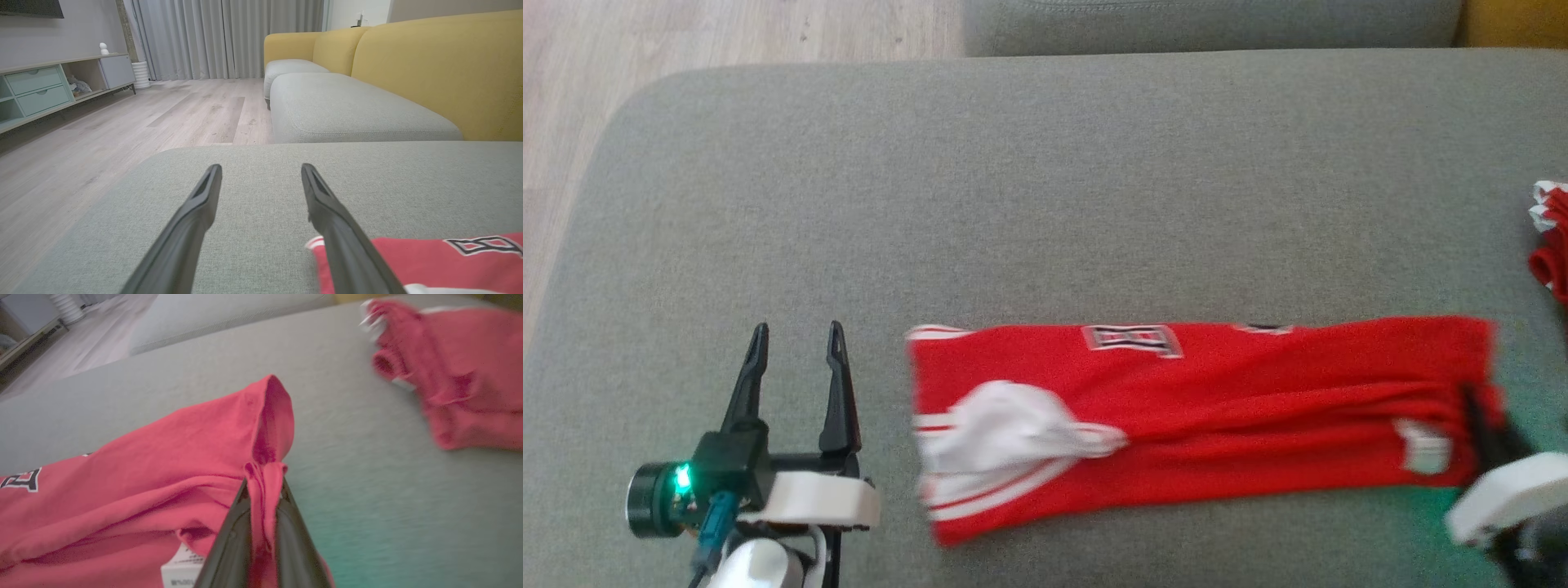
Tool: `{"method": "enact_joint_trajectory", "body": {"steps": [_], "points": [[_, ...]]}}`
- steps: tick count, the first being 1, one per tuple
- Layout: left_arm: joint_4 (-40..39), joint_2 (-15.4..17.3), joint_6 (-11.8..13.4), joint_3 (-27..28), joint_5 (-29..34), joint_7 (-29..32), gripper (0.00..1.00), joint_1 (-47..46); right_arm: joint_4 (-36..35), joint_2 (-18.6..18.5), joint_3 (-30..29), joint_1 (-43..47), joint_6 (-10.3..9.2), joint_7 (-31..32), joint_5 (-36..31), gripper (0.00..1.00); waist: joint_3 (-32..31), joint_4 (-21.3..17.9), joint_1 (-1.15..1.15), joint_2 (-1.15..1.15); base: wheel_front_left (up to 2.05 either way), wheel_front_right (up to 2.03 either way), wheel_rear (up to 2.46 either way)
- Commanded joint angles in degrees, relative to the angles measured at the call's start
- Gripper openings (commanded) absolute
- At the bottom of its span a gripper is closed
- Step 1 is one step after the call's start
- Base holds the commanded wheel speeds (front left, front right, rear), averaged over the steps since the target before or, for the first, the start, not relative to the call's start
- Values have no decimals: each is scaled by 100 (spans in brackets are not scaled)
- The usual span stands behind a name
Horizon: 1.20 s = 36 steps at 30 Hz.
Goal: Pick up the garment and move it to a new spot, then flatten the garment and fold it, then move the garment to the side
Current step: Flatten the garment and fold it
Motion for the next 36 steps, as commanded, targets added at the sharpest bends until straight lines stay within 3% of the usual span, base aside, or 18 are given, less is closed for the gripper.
{"method": "enact_joint_trajectory", "body": {"steps": [1,4,7,11,15,22,29,30,31,32,36], "points": [[-182,127,61,257,-27,-51,100,-127,-221,-195,-20,-55,-4,41,-53,0,-19,-7,0,0,0,0,0],[-215,142,77,260,-45,-42,100,-82,-514,-210,-293,-18,-4,366,-163,0,-62,-24,0,0,0,0,0],[-239,157,88,275,-70,-38,100,-57,-1056,-93,-79,-65,-4,747,-115,0,-86,-50,0,0,0,0,0],[-261,171,94,283,-96,-30,100,-49,-1881,169,746,-177,-4,1416,205,0,-95,-65,0,0,0,0,0],[-269,164,78,256,-100,-14,100,-113,-2236,571,1810,-414,-4,1761,1103,0,-54,-12,0,0,0,0,0],[-208,58,47,140,-97,-15,100,-243,-1695,866,3407,-972,-4,1487,2517,0,63,238,0,0,0,0,0],[-44,-62,-13,60,-123,-106,100,-373,-805,880,4480,-1512,-4,643,3027,0,228,402,0,0,0,0,0],[-23,-77,-13,57,-125,-121,100,-387,-691,880,4585,-1585,-4,517,3053,36,257,405,0,0,0,0,0],[0,-89,-14,56,-128,-138,100,-400,-580,880,4690,-1650,-4,413,3088,89,277,404,0,0,0,0,0],[23,-98,-17,57,-132,-155,100,-413,-496,880,4765,-1725,-4,270,3083,100,297,400,0,0,0,0,0],[82,-126,-20,60,-144,-197,100,-450,-338,881,4979,-1956,-4,-180,3016,100,340,372,0,0,0,0,0]]}}
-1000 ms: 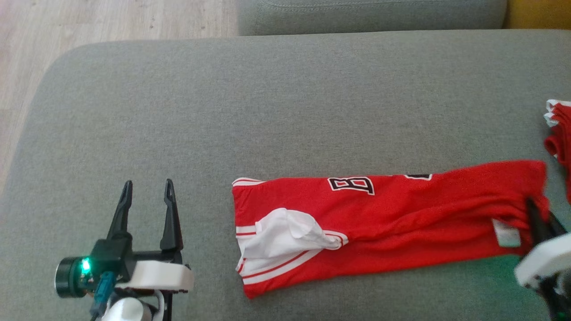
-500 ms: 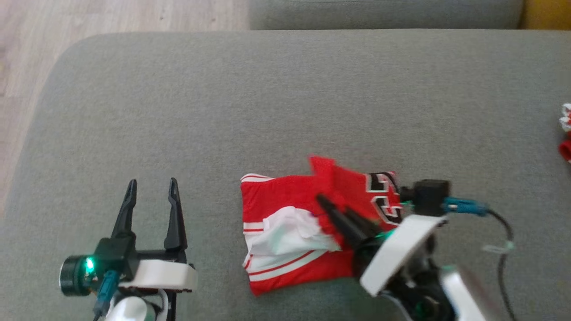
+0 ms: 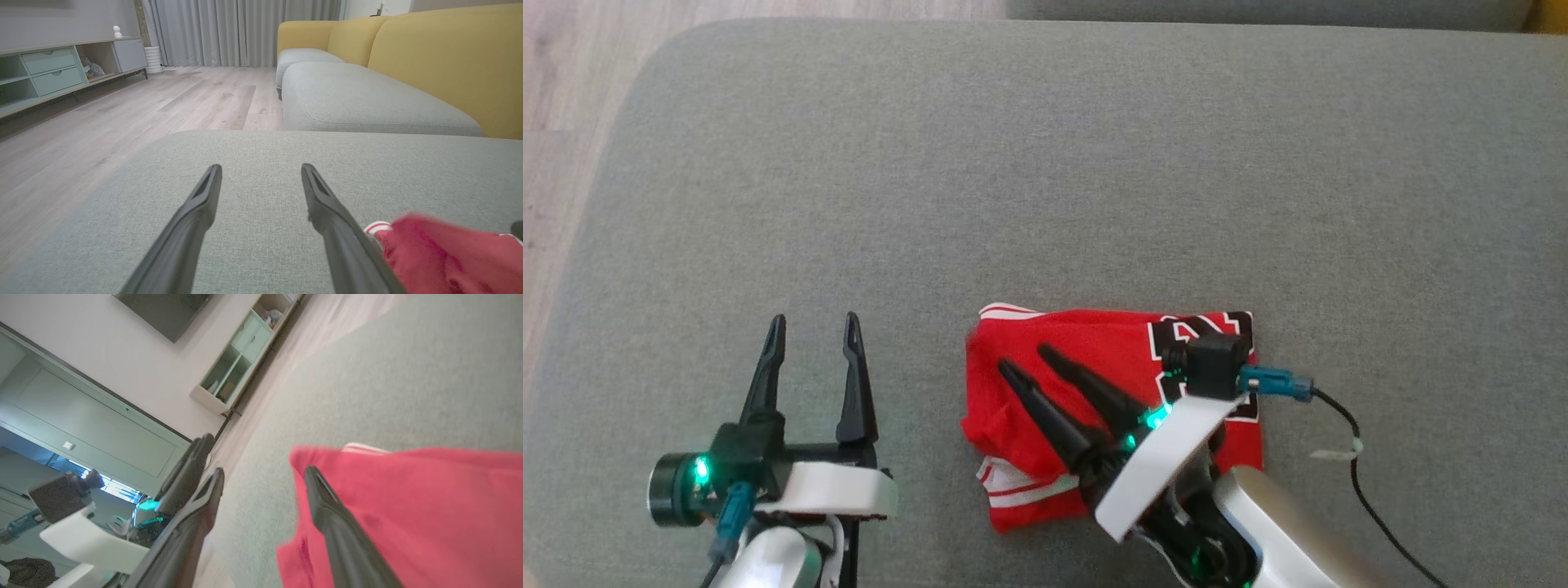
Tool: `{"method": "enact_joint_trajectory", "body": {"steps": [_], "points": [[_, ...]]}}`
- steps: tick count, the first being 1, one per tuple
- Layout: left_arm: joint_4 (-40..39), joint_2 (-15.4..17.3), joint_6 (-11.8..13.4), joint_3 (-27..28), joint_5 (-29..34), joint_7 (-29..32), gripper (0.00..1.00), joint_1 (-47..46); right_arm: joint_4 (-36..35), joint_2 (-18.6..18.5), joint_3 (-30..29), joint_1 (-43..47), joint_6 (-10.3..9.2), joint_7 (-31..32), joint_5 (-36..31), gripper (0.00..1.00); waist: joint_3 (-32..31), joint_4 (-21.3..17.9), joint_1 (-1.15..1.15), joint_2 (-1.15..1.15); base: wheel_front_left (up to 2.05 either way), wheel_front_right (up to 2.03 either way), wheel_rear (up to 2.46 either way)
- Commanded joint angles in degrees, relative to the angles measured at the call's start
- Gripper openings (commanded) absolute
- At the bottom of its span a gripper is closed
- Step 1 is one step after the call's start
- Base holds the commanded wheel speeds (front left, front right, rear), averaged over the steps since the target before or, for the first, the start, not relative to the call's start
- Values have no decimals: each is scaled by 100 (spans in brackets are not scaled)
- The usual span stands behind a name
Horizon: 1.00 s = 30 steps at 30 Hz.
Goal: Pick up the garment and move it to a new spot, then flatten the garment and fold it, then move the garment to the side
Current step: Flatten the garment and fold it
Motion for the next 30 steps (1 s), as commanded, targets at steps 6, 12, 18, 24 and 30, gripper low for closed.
{"method": "enact_joint_trajectory", "body": {"steps": [6,12,18,24,30], "points": [[-46,42,-17,184,-63,-109,100,-297,-266,-279,45,-587,-4,-1249,-766,100,3,-133,0,0,0,0,0],[-33,122,31,231,-71,-113,100,-235,-202,-626,-1456,-384,-4,-1844,-2513,100,-79,-328,0,0,0,0,0],[-27,231,78,263,-73,-68,100,-158,-736,-729,-3075,388,-4,-1577,-3533,100,-201,-480,0,0,0,0,0],[-3,374,154,292,-79,38,100,13,-1465,-560,-3947,1166,-4,-1138,-3958,100,-378,-616,0,0,0,0,0],[-26,510,198,264,-81,161,100,231,-1978,-345,-4015,1740,-4,-746,-3955,100,-633,-658,0,0,0,0,0]]}}
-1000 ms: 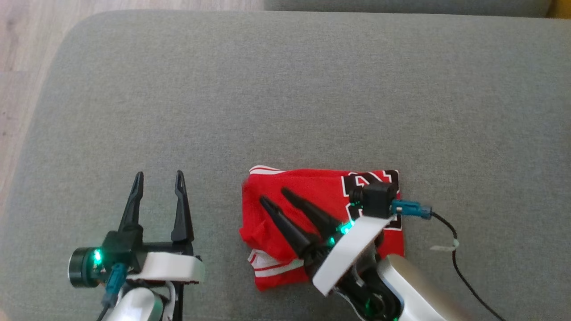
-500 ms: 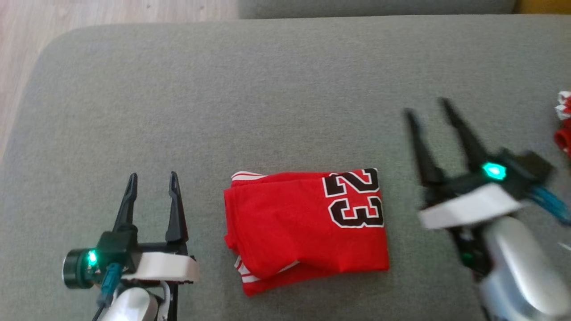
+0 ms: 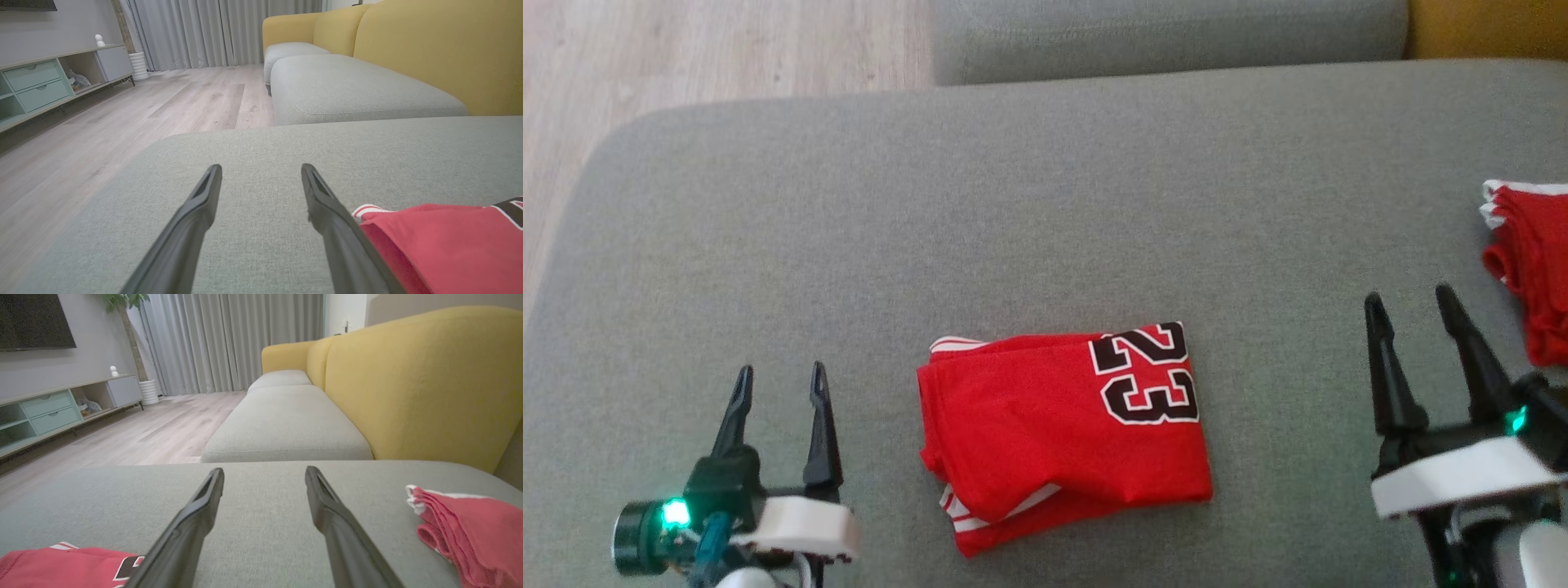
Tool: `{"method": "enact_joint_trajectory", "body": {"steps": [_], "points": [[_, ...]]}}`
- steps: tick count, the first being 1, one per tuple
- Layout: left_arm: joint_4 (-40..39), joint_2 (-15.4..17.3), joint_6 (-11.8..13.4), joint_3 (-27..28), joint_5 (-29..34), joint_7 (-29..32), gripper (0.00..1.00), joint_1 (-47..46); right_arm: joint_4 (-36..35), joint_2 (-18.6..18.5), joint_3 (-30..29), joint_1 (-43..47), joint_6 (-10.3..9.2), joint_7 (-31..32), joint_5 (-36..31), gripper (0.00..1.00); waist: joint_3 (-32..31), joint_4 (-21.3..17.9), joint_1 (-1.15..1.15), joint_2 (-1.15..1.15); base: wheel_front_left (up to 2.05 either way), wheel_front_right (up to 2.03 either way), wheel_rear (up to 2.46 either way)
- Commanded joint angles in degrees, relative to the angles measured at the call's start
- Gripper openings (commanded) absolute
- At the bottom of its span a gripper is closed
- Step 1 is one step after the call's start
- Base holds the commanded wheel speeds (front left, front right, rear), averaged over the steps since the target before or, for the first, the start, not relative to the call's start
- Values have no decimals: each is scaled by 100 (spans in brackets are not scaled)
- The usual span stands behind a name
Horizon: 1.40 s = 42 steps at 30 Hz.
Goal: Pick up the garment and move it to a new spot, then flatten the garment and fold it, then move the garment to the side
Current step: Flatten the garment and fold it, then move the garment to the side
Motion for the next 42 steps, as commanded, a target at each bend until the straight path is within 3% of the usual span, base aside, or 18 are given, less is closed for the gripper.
{"method": "enact_joint_trajectory", "body": {"steps": [1,21,37,42], "points": [[-173,185,47,215,-36,12,100,-118,-265,-1,141,-19,-4,47,48,100,-106,-11,1,0,0,0,0],[-476,419,155,173,-189,305,100,462,-560,309,422,660,-4,397,179,100,-541,-59,1,0,0,0,0],[-568,441,211,158,-197,313,100,405,-530,322,408,593,-4,430,177,100,-462,-41,1,0,0,0,0],[-613,424,199,148,-156,260,100,238,-314,162,485,464,-4,644,228,100,-263,42,1,0,0,0,0]]}}
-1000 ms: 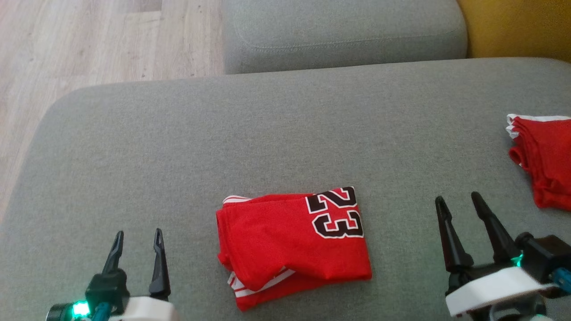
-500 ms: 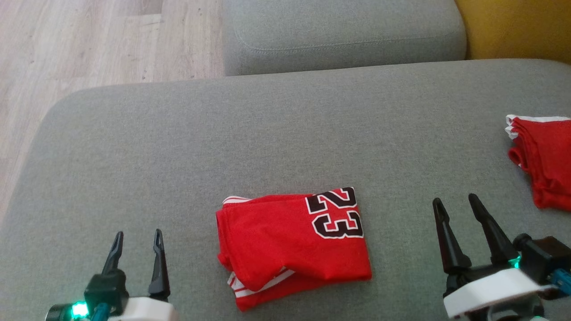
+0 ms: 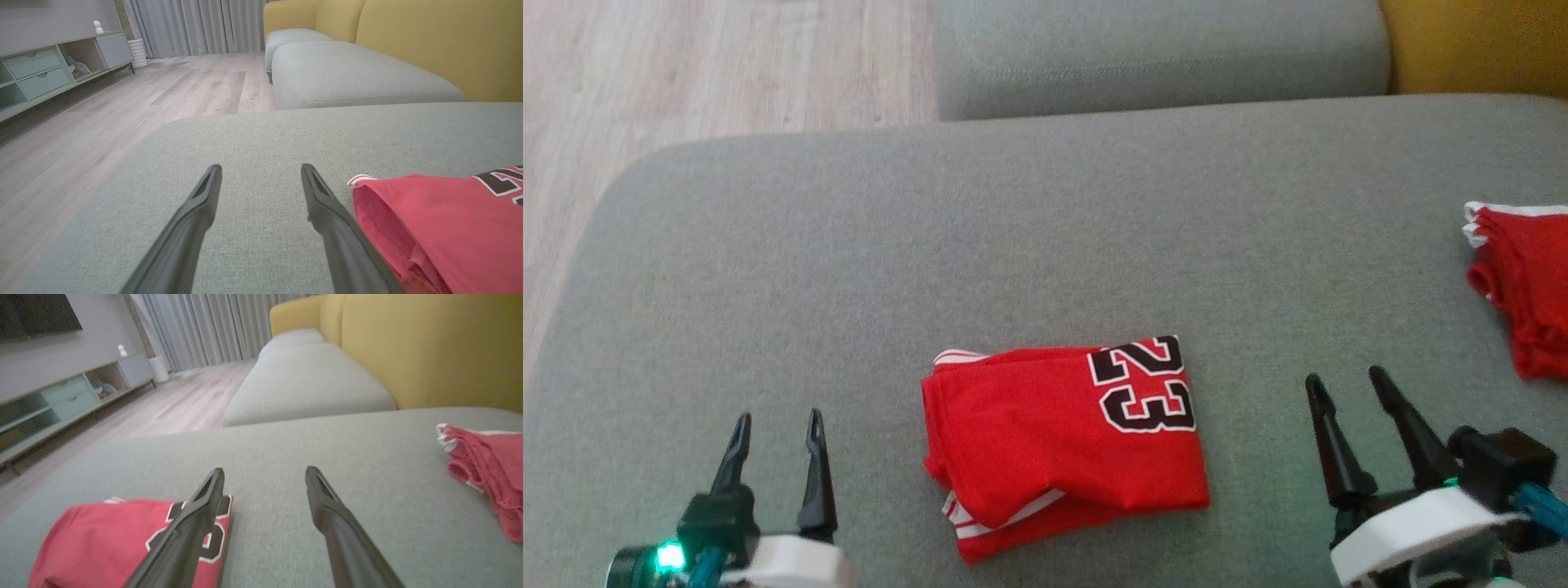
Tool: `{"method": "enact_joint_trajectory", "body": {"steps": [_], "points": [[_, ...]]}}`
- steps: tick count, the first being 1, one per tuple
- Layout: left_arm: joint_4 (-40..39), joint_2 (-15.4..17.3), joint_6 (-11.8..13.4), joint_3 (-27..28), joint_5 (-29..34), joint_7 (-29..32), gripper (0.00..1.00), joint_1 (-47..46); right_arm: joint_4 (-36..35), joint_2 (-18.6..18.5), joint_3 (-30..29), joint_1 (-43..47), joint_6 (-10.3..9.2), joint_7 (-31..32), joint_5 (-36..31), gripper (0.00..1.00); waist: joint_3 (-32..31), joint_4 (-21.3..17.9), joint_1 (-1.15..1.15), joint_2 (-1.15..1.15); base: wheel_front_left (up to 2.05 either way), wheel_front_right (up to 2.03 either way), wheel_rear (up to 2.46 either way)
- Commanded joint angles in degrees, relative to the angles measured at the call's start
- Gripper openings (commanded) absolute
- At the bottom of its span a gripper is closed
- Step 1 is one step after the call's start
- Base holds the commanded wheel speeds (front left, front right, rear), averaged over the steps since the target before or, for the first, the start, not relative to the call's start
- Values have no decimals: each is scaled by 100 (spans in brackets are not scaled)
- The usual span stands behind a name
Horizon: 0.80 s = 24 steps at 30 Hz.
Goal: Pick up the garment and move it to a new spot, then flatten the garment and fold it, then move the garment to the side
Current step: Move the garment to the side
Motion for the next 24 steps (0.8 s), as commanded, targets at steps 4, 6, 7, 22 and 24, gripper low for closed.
{"method": "enact_joint_trajectory", "body": {"steps": [4,6,7,22,24], "points": [[-234,71,16,160,53,-124,100,-681,366,-317,434,-551,-4,210,213,100,387,216,0,0,0,0,0],[-229,18,19,162,79,-174,100,-836,685,-394,646,-731,-4,218,309,100,543,334,0,0,0,0,0],[-222,-7,18,161,92,-201,100,-908,859,-423,757,-826,-4,216,362,100,611,390,0,0,0,0,0],[46,-297,-135,56,162,-642,100,-1384,2542,-619,1642,-1739,-4,527,991,0,1041,810,0,0,0,0,0],[89,-308,-126,75,152,-671,100,-1381,2532,-690,1673,-1778,-4,483,1020,0,1035,773,0,0,0,0,0]]}}
